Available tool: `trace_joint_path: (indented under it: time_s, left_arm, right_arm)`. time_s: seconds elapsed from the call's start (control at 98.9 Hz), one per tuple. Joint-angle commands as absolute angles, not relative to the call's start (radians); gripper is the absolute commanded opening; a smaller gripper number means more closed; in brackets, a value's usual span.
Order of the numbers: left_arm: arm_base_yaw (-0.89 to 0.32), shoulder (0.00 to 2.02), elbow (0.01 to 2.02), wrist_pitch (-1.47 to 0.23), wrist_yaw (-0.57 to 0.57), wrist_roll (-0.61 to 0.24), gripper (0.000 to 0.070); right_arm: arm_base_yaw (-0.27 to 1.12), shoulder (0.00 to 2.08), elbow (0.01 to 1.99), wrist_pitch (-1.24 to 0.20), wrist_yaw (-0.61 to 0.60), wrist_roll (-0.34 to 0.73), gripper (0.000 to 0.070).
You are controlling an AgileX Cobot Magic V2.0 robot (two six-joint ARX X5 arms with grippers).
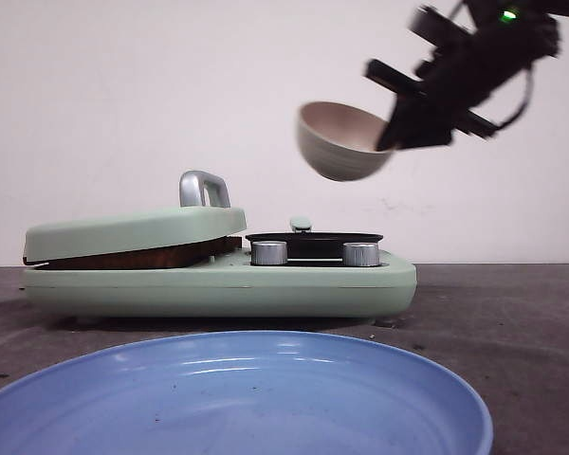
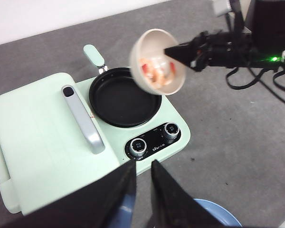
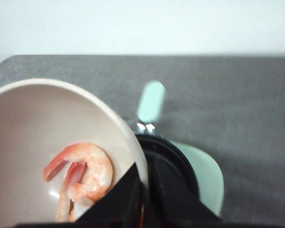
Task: Make breakfast with bread and shrimp
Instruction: 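Lift the shrimp bowl with the right gripper over the black frying pan, then tilt the bowl with the right gripper to pour shrimp into the pan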
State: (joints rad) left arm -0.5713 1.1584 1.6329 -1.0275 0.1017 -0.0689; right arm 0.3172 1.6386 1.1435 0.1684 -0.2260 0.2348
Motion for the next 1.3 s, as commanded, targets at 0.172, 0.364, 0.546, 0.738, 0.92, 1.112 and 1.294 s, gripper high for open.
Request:
trace_joint_path:
  time_s: [0.172,0.364,0.546,0.738,0.92,1.112,1.294]
  left_arm:
    - [-0.594,1.170,1.646,-1.032,0.102,-0.059,0.0000]
    - [-0.598,1.169,1.646,-1.040,0.102,-0.056,0.0000]
    - [-0.604,1.169,1.646,-1.054,0.102,-0.044,0.0000]
    - [-0.606,1.168,1.646,-1.056,0.102,-0.044,0.0000]
    - [-0.610,1.168,1.646,-1.058,0.101,-0.044,0.0000]
    - [-0.614,1.168,1.646,-1.058,0.101,-0.044,0.0000]
    - [-0.616,1.168,1.646,-1.058,0.101,-0.044,0.0000]
  right_arm:
    - [0.447,1.638,1.211,0.194,0.006,-0.060,0.0003]
    - [0.500,1.638,1.221,0.231,0.179,-0.222,0.0003]
    - [0.507,1.638,1.227,0.266,0.258,-0.337,0.0003]
    - [0.517,1.638,1.228,0.318,0.300,-0.471,0.0003]
    - [0.518,1.638,1.232,0.347,0.319,-0.547,0.0003]
    - [0.519,1.638,1.242,0.368,0.320,-0.597,0.0003]
    - [0.522,1.638,1.246,0.395,0.319,-0.645,0.0003]
